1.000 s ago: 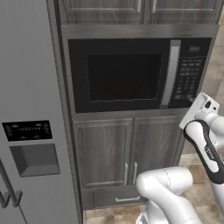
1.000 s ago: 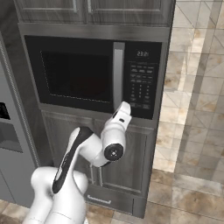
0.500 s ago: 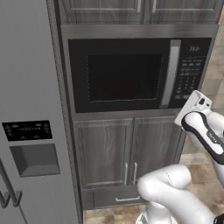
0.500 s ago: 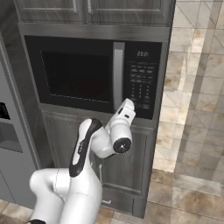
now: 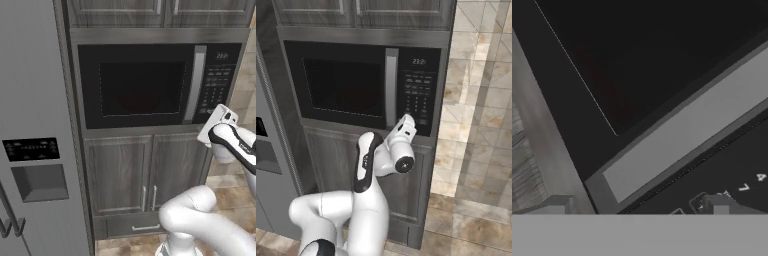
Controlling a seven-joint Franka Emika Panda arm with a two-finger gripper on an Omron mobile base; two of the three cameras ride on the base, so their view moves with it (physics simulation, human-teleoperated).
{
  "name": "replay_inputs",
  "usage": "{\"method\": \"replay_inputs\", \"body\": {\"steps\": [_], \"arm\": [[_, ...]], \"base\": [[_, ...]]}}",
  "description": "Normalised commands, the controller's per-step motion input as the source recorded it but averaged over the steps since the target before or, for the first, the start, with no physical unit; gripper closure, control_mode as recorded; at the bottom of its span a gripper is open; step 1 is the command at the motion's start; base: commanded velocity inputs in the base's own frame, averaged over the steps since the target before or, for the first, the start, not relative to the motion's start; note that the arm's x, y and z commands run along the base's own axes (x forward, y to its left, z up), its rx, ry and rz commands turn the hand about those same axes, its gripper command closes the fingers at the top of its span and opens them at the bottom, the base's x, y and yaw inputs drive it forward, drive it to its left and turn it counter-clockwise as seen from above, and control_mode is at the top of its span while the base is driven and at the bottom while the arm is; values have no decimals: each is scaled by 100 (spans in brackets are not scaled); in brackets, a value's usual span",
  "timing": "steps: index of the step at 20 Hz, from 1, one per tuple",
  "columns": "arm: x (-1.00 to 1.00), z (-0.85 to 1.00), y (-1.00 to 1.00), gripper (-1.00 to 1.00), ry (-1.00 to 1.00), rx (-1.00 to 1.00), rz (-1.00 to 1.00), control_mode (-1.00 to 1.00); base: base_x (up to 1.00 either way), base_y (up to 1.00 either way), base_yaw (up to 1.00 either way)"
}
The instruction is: Remove the pear from the bowl and place it on the small plate. Then place the bowl with only the steak in the microwave, close the door, and press the start button to microwave the steak.
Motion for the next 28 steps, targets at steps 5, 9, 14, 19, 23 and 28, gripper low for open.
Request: {"method": "replay_inputs", "body": {"steps": [5, 9, 14, 19, 23, 28], "arm": [[34, -22, -14, -100, 0, 5, 4, -100], [35, -16, -2, -100, 0, 4, 2, -100], [37, -15, -2, -100, 0, 4, 2, -100], [35, -16, -5, -100, 0, 3, 2, -100], [30, -13, -10, -100, 0, 4, 2, -100], [30, -17, -6, -100, 0, 4, 2, -100]], "base": [[0, 0, 0], [0, 0, 0], [0, 0, 0], [0, 0, 0], [0, 0, 0], [0, 0, 0]]}}
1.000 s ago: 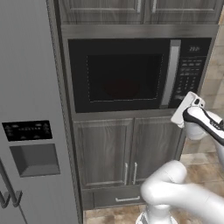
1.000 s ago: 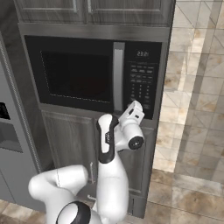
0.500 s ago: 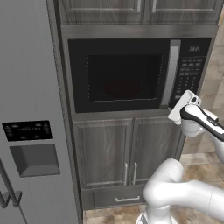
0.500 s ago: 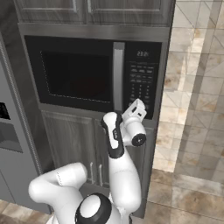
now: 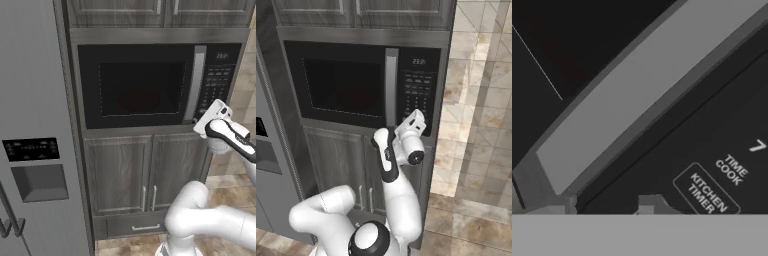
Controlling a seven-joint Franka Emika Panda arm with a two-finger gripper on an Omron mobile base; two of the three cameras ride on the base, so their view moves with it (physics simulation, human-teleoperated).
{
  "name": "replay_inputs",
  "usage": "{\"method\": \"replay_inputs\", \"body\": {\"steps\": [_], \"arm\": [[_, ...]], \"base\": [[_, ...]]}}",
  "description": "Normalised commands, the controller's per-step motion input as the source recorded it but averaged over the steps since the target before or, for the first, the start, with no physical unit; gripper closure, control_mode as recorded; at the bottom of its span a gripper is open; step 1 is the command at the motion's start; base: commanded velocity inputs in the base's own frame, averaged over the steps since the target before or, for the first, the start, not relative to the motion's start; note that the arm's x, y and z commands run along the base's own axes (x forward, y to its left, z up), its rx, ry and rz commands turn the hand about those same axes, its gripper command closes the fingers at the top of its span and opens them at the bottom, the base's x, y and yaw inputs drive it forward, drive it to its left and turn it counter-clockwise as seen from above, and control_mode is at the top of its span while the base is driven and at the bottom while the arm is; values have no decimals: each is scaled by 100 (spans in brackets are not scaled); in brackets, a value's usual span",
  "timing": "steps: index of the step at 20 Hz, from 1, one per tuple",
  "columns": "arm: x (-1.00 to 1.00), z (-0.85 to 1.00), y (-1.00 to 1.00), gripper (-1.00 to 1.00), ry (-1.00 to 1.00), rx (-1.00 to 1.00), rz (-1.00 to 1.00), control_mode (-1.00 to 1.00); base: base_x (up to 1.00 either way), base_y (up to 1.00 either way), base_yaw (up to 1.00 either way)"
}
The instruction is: Remove the pear from the bowl and place it on the small plate. Then place the bowl with only the steak in the microwave, close the door, and press the start button to microwave the steak.
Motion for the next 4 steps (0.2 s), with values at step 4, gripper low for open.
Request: {"method": "replay_inputs", "body": {"steps": [4], "arm": [[31, -19, -2, -100, 1, 3, 1, -100]], "base": [[0, 0, 0]]}}
